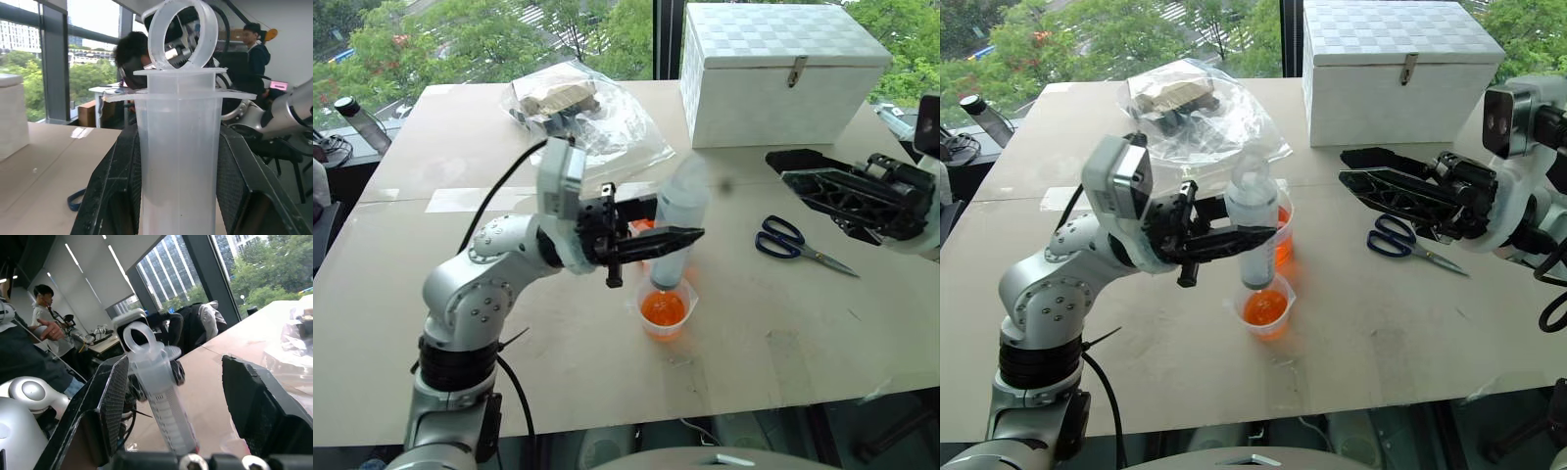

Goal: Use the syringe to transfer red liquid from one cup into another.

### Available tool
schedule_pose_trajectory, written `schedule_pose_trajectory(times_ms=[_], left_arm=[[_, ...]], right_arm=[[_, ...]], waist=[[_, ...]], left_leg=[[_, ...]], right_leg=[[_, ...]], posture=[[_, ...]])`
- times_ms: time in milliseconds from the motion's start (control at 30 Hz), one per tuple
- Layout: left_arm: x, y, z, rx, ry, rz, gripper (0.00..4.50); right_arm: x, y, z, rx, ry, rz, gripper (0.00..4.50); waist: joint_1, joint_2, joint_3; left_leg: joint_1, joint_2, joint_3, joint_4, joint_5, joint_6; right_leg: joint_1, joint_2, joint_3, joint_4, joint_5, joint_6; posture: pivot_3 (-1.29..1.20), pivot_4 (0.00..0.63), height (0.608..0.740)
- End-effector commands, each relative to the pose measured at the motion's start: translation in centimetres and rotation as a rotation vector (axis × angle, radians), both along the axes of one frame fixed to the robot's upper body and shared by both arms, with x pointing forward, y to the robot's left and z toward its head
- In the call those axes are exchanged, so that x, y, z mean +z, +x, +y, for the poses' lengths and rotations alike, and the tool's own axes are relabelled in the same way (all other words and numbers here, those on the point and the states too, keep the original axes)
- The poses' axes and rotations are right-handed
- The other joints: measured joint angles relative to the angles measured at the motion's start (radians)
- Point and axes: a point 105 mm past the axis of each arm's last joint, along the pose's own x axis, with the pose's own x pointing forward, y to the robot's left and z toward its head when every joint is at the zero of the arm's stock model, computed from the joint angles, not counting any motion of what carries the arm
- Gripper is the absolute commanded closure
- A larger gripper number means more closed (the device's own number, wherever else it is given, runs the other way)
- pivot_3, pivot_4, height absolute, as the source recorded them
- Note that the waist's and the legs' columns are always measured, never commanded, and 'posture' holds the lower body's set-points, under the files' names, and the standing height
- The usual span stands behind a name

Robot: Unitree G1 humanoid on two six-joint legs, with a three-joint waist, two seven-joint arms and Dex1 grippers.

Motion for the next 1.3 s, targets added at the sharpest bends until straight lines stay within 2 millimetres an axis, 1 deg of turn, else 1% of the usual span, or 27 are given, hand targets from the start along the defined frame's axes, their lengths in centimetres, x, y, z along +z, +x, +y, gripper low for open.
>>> schedule_pose_trajectory(times_ms=[33, 200, 233, 267, 300, 367, 400, 467, 533, 567, 667, 733, 767, 800, 867, 900, 933, 1000, 1033, 1067, 1100, 1133, 1167, 1200, 1233, 1267, 1300], left_arm=[[2.5, 1.0, 2.7, 0.180, -0.014, 0.013, 3.12], [3.6, 2.2, 6.6, 0.408, 0.028, 0.113, 3.12], [3.4, 2.5, 7.6, 0.466, 0.050, 0.136, 3.12], [2.7, 2.8, 8.6, 0.537, 0.098, 0.149, 3.12], [1.0, 3.2, 10.2, 0.618, 0.165, 0.198, 3.12], [-2.5, 3.8, 12.7, 0.734, 0.290, 0.279, 3.12], [-3.7, 3.9, 13.4, 0.762, 0.317, 0.319, 3.12], [-5.9, 4.0, 14.0, 0.786, 0.365, 0.373, 3.12], [-7.9, 4.3, 14.2, 0.793, 0.415, 0.377, 3.12], [-8.5, 4.6, 14.3, 0.799, 0.423, 0.378, 3.12], [-9.6, 6.4, 15.2, 0.855, 0.435, 0.391, 3.12], [-9.8, 7.2, 15.2, 0.855, 0.425, 0.398, 3.12], [-9.7, 7.7, 15.2, 0.856, 0.408, 0.395, 2.11], [-9.6, 8.1, 15.3, 0.859, 0.396, 0.396, 1.79], [-9.7, 8.4, 15.4, 0.858, 0.388, 0.403, 0.74], [-9.8, 8.5, 15.7, 0.872, 0.400, 0.394, 0.30], [-9.9, 8.7, 16.0, 0.901, 0.408, 0.376, 0.14], [-9.8, 8.8, 16.6, 0.944, 0.414, 0.339, 0.14], [-9.3, 8.8, 16.7, 0.958, 0.409, 0.304, 0.14], [-8.4, 8.6, 16.7, 0.961, 0.377, 0.259, 0.14], [-6.7, 7.5, 15.7, 0.915, 0.314, 0.179, 0.14], [-5.8, 6.3, 14.7, 0.862, 0.277, 0.128, 0.14], [-5.3, 5.2, 13.8, 0.817, 0.261, 0.095, 0.14], [-5.6, 4.0, 12.9, 0.774, 0.274, 0.085, 0.05], [-6.4, 3.1, 12.3, 0.758, 0.306, 0.092, 0.00], [-7.7, 2.4, 12.1, 0.767, 0.355, 0.109, 0.00], [-9.0, 1.7, 11.9, 0.773, 0.395, 0.122, 0.00]], right_arm=[[-0.2, 0.5, -1.4, -0.077, -0.025, -0.019, 1.30], [-1.7, 0.8, -2.4, -0.121, -0.055, 0.026, 1.30], [-2.1, 0.8, -2.6, -0.129, -0.067, 0.040, 1.30], [-2.8, 0.9, -2.8, -0.141, -0.086, 0.057, 1.30], [-3.8, 1.2, -3.2, -0.162, -0.100, 0.083, 1.30], [-6.0, 1.7, -3.7, -0.196, -0.153, 0.129, 1.30], [-6.8, 1.7, -3.8, -0.198, -0.179, 0.138, 1.30], [-7.9, 1.8, -4.0, -0.200, -0.208, 0.157, 1.30], [-9.3, 1.7, -4.1, -0.203, -0.271, 0.158, 1.30], [-10.0, 1.5, -4.0, -0.194, -0.313, 0.155, 1.30], [-12.4, 0.7, -3.9, -0.153, -0.482, 0.097, 1.30], [-13.4, 0.5, -3.9, -0.153, -0.532, 0.066, 1.30], [-13.9, 0.5, -4.0, -0.168, -0.542, 0.045, 1.24], [-14.3, 0.6, -4.0, -0.184, -0.555, 0.024, 1.24], [-15.8, 0.9, -4.4, -0.240, -0.630, -0.017, 1.24], [-16.4, 1.3, -4.7, -0.292, -0.657, -0.083, 1.24], [-17.3, 1.2, -4.8, -0.298, -0.682, -0.103, 1.24], [-18.4, 0.8, -5.0, -0.300, -0.703, -0.105, 1.24], [-18.7, 0.8, -5.2, -0.326, -0.701, -0.109, 1.24], [-18.7, 1.1, -5.5, -0.361, -0.686, -0.117, 1.24], [-18.7, 1.3, -6.0, -0.408, -0.660, -0.114, 1.24], [-18.8, 1.3, -6.5, -0.429, -0.646, -0.115, 1.24], [-18.8, 1.3, -6.8, -0.440, -0.635, -0.118, 1.24], [-18.7, 1.3, -7.1, -0.454, -0.615, -0.120, 1.00], [-18.4, 1.4, -7.2, -0.467, -0.580, -0.130, 0.73], [-17.9, 1.5, -7.3, -0.483, -0.530, -0.154, 0.43], [-17.7, 1.5, -7.5, -0.504, -0.499, -0.175, 0.03]], waist=[[0.001, 0.000, 0.000], [0.000, 0.000, 0.000], [0.001, 0.000, 0.000], [0.000, 0.000, 0.000], [0.000, 0.000, 0.000], [-0.003, 0.001, -0.001], [0.000, 0.002, 0.000], [0.003, 0.001, 0.000], [0.013, 0.001, 0.000], [0.018, 0.001, 0.000], [0.029, 0.001, 0.000], [0.030, 0.002, 0.000], [0.028, 0.002, 0.000], [0.026, 0.001, 0.000], [0.022, 0.001, -0.001], [0.020, 0.000, -0.001], [0.019, 0.000, -0.001], [0.020, 0.000, -0.001], [0.020, 0.001, -0.001], [0.020, 0.000, -0.001], [0.019, 0.000, -0.001], [0.017, 0.000, -0.001], [0.016, 0.000, -0.001], [0.016, 0.000, -0.001], [0.017, 0.000, -0.001], [0.017, 0.002, -0.002], [0.018, 0.003, -0.003]], left_leg=[[0.000, 0.000, 0.000, 0.000, 0.000, 0.000], [0.000, 0.000, 0.000, 0.000, 0.000, 0.000], [0.000, 0.000, 0.000, 0.000, 0.000, 0.000], [0.000, 0.000, 0.000, 0.000, 0.000, 0.000], [0.000, 0.000, 0.000, 0.000, 0.000, 0.000], [0.001, 0.000, 0.001, -0.001, 0.000, 0.000], [0.002, 0.000, 0.002, -0.003, 0.000, 0.000], [0.002, 0.000, 0.002, -0.004, 0.000, -0.001], [0.002, 0.000, 0.001, -0.004, 0.000, -0.001], [0.002, 0.000, 0.001, -0.004, 0.000, -0.001], [0.001, 0.000, 0.001, -0.004, 0.000, -0.001], [0.001, 0.000, 0.000, -0.004, 0.000, -0.001], [0.001, 0.000, 0.000, -0.004, 0.000, -0.001], [0.001, 0.000, 0.001, -0.004, 0.000, -0.001], [0.001, 0.000, 0.001, -0.004, 0.000, -0.001], [0.001, 0.000, 0.001, -0.004, 0.000, -0.001], [0.001, 0.000, 0.001, -0.004, 0.000, -0.001], [0.001, 0.000, 0.002, -0.004, 0.000, -0.001], [0.001, 0.000, 0.002, -0.004, 0.000, -0.001], [0.001, 0.000, 0.002, -0.004, 0.000, -0.001], [0.001, 0.000, 0.002, -0.004, 0.000, -0.001], [0.001, 0.000, 0.002, -0.004, 0.000, -0.001], [0.001, 0.000, 0.002, -0.004, 0.000, -0.001], [0.001, 0.000, 0.002, -0.004, 0.000, -0.001], [0.001, 0.000, 0.002, -0.004, 0.000, -0.001], [0.001, 0.000, 0.002, -0.004, 0.000, -0.001], [0.002, 0.000, 0.002, -0.004, 0.000, -0.001]], right_leg=[[0.000, 0.000, 0.000, 0.000, 0.000, 0.000], [0.000, 0.000, 0.000, 0.000, 0.000, 0.000], [0.000, 0.000, 0.000, 0.000, 0.000, 0.000], [0.000, 0.000, 0.000, 0.000, 0.000, 0.000], [0.000, 0.000, 0.000, 0.000, 0.000, 0.000], [0.000, 0.000, 0.001, 0.000, 0.000, 0.000], [0.000, 0.000, 0.002, -0.001, 0.000, 0.000], [-0.001, 0.000, 0.002, 0.001, 0.000, 0.000], [-0.002, 0.000, 0.001, 0.001, 0.000, 0.000], [-0.002, -0.001, 0.001, 0.000, 0.000, 0.000], [-0.002, -0.001, 0.001, -0.001, 0.000, 0.000], [-0.002, -0.001, 0.000, -0.001, 0.000, 0.000], [-0.002, -0.001, 0.000, -0.001, 0.000, 0.000], [-0.002, -0.001, 0.001, 0.000, 0.000, 0.000], [-0.002, -0.001, 0.001, 0.000, 0.000, 0.000], [-0.002, -0.001, 0.001, -0.001, 0.000, 0.000], [-0.002, -0.001, 0.001, -0.001, 0.000, 0.000], [-0.002, -0.001, 0.002, -0.002, 0.000, 0.000], [-0.002, -0.001, 0.002, -0.002, 0.000, 0.000], [-0.002, -0.001, 0.002, -0.002, 0.000, 0.000], [-0.002, -0.001, 0.002, -0.002, 0.000, 0.000], [-0.002, -0.001, 0.002, -0.002, 0.000, 0.000], [-0.002, -0.001, 0.002, -0.002, 0.000, 0.000], [-0.002, -0.002, 0.002, -0.002, 0.000, 0.000], [-0.002, -0.002, 0.002, -0.003, 0.000, 0.000], [-0.002, -0.002, 0.002, -0.003, 0.000, 0.000], [0.000, -0.002, 0.002, -0.004, 0.000, 0.000]], posture=[[0.00, 0.150, 0.740], [0.00, 0.150, 0.740], [0.00, 0.150, 0.740], [0.00, 0.150, 0.740], [0.00, 0.150, 0.740], [0.00, 0.150, 0.740], [0.00, 0.150, 0.740], [0.00, 0.150, 0.740], [0.00, 0.150, 0.740], [0.00, 0.150, 0.740], [0.00, 0.150, 0.740], [0.00, 0.150, 0.740], [0.00, 0.150, 0.740], [0.00, 0.150, 0.740], [0.00, 0.150, 0.740], [0.00, 0.150, 0.740], [0.00, 0.150, 0.740], [0.00, 0.150, 0.740], [0.00, 0.150, 0.740], [0.00, 0.150, 0.740], [0.00, 0.150, 0.740], [0.00, 0.150, 0.740], [0.00, 0.150, 0.740], [0.00, 0.150, 0.740], [0.00, 0.150, 0.740], [0.00, 0.150, 0.740], [0.00, 0.150, 0.740]])
